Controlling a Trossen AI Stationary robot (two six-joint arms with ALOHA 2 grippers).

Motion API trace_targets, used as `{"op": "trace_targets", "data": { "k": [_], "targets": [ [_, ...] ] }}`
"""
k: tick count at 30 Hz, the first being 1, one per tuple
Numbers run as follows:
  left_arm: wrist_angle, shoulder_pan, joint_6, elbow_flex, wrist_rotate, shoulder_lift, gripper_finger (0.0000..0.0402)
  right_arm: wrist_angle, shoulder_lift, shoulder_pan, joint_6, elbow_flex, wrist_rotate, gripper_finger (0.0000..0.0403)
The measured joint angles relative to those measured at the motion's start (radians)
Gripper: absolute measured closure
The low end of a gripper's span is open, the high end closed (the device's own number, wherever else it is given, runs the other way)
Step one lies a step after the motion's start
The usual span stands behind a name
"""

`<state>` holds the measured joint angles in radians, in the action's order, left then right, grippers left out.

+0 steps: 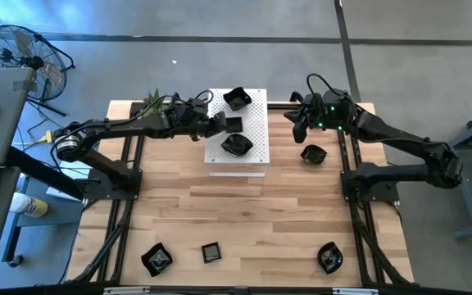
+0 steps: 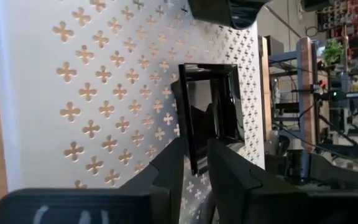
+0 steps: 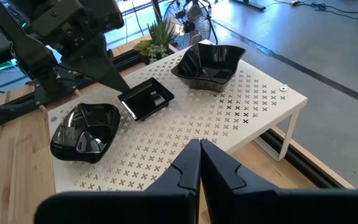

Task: Pick & Place Mini shaped plates
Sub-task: Stack the black leaf-shaped plate on top of the black leaf-shaped plate on the shelf

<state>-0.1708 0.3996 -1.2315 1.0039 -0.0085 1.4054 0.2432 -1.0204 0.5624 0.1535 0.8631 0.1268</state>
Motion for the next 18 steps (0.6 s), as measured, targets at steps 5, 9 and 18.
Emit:
{"op": "trace_targets", "data": {
  "k": [5, 9, 18],
  "targets": [
    [-0.040, 0.000, 0.084, 0.000, -0.001, -0.051, 0.0330, 0.000, 0.000, 0.000, 0.002, 0.000, 0.000, 0.0400],
    [-0.097, 0.000, 0.220, 0.000, -0.010, -0.116, 0.0331, 0.000, 0.000, 0.000, 0.002, 0.000, 0.000, 0.0400],
    [-0.291, 0.000, 0.459, -0.001, -0.159, -0.218, 0.0388, 0.000, 0.000, 0.000, 0.005, 0.000, 0.000, 0.0400]
  ]
}}
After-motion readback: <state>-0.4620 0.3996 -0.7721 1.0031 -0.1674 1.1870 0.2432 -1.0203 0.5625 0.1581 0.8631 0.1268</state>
